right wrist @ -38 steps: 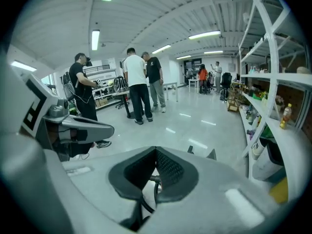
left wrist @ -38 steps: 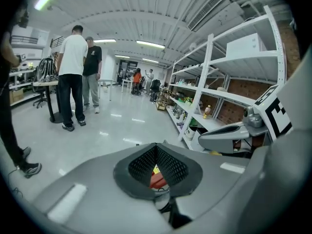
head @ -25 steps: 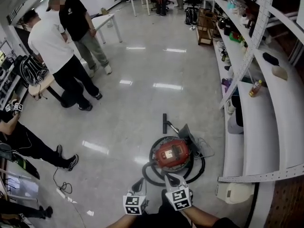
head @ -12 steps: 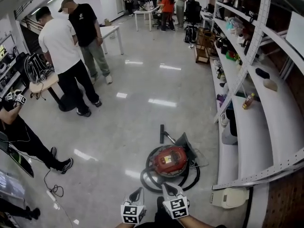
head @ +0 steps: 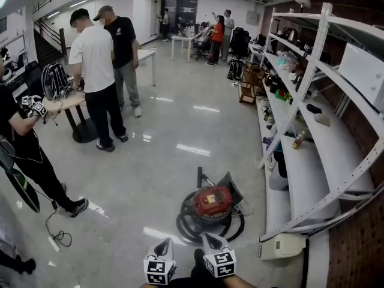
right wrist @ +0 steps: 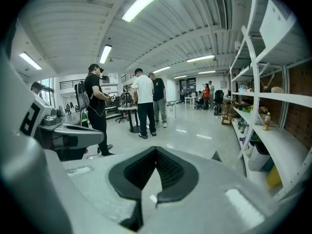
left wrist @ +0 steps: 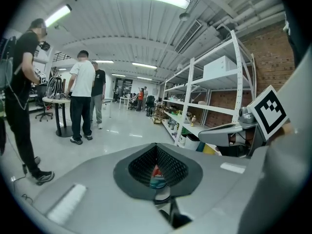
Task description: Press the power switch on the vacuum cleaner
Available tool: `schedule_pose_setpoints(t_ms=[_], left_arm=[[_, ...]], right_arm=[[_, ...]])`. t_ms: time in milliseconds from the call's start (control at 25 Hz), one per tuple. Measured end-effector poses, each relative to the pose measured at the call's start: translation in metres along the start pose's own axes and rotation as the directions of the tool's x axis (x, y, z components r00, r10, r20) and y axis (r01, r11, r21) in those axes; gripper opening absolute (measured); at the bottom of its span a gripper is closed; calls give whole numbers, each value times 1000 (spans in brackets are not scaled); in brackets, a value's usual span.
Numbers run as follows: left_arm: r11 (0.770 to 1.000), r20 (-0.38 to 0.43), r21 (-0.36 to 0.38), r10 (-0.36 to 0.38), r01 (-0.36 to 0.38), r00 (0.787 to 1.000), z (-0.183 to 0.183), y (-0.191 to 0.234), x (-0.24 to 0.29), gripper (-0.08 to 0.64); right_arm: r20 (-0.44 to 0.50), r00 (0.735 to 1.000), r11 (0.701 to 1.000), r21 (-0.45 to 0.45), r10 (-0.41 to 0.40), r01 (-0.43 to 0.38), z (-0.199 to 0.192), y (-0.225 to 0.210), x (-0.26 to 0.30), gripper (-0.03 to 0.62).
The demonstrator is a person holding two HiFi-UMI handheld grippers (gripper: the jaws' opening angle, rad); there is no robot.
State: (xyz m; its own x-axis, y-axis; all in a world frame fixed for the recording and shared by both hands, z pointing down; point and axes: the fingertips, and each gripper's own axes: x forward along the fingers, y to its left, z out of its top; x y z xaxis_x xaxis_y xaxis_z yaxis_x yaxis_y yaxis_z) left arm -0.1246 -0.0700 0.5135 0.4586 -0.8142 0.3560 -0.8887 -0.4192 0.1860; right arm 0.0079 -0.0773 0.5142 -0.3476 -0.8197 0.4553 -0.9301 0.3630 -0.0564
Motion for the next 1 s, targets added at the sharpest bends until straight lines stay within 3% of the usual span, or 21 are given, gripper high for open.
schedule_pose_setpoints(t_ms=[240,400,760,1000], left_arm=[[999,9,-10,-50,50,999,-17,0,-69,16],[996,29,-43,-71,73,997,-5,-12,-110,17],[991,38,-55,-119,121,992,-35,-45,-149,17],[992,36,-26,-121,122,992,-42,-92,-166,15]], right_arm=[[-6,999,998,33,-47,47,-14,48,-54,-8],[8,998,997,36,-69,69,-9,69,-89,-8],[25,997,998,8,-70,69,-22,96,-151,-8],[33,997,998,2,-63,63,-41,85,-192,-8]])
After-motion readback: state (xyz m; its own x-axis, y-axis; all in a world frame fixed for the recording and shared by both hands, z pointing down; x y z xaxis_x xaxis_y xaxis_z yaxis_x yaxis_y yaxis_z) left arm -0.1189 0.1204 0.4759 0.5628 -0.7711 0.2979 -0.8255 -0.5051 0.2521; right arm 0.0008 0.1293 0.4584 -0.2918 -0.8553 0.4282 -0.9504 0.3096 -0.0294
